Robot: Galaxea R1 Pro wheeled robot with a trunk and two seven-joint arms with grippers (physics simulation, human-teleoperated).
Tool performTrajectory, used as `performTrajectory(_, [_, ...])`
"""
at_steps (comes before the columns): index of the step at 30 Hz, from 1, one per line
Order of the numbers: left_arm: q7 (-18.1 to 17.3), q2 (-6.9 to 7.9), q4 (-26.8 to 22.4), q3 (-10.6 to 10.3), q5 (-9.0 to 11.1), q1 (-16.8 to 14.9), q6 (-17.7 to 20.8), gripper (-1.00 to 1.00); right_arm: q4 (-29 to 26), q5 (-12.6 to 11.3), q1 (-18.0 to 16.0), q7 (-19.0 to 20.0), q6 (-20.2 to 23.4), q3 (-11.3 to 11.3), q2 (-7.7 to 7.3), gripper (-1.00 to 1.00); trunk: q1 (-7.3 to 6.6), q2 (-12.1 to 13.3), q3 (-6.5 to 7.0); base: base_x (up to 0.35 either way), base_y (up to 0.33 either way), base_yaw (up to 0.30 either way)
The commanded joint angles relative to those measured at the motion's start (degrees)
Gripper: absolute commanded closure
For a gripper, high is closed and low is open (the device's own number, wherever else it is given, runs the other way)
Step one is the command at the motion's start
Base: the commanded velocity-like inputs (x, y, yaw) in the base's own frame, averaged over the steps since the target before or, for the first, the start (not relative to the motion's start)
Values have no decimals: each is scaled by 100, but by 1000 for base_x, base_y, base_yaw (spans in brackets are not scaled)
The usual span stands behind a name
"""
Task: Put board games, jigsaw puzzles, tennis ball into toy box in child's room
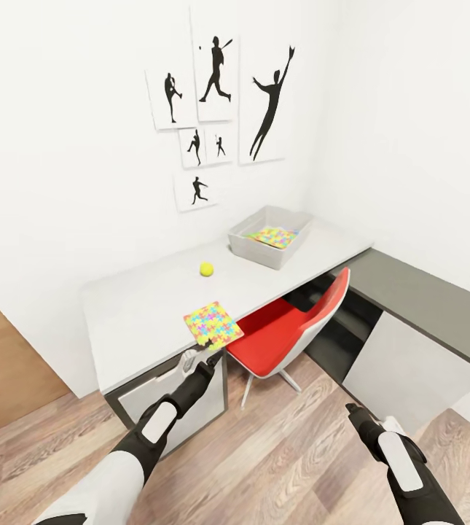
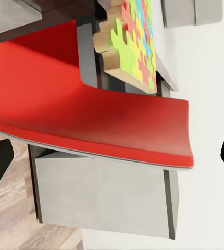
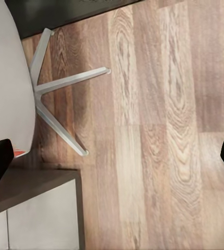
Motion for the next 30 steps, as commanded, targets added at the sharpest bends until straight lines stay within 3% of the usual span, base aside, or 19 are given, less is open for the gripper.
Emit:
performTrajectory(1, [-17,-4,1,26,47,-4,52,-100,-11,-44,-2,-35,21,-4,0,-100,2,-4,-6,66,-17,0])
performTrajectory(30, [-7,-4,5,31,37,-4,27,-100,110,-39,-2,-34,21,-15,-17,-100,2,-4,-6,92,-28,0])
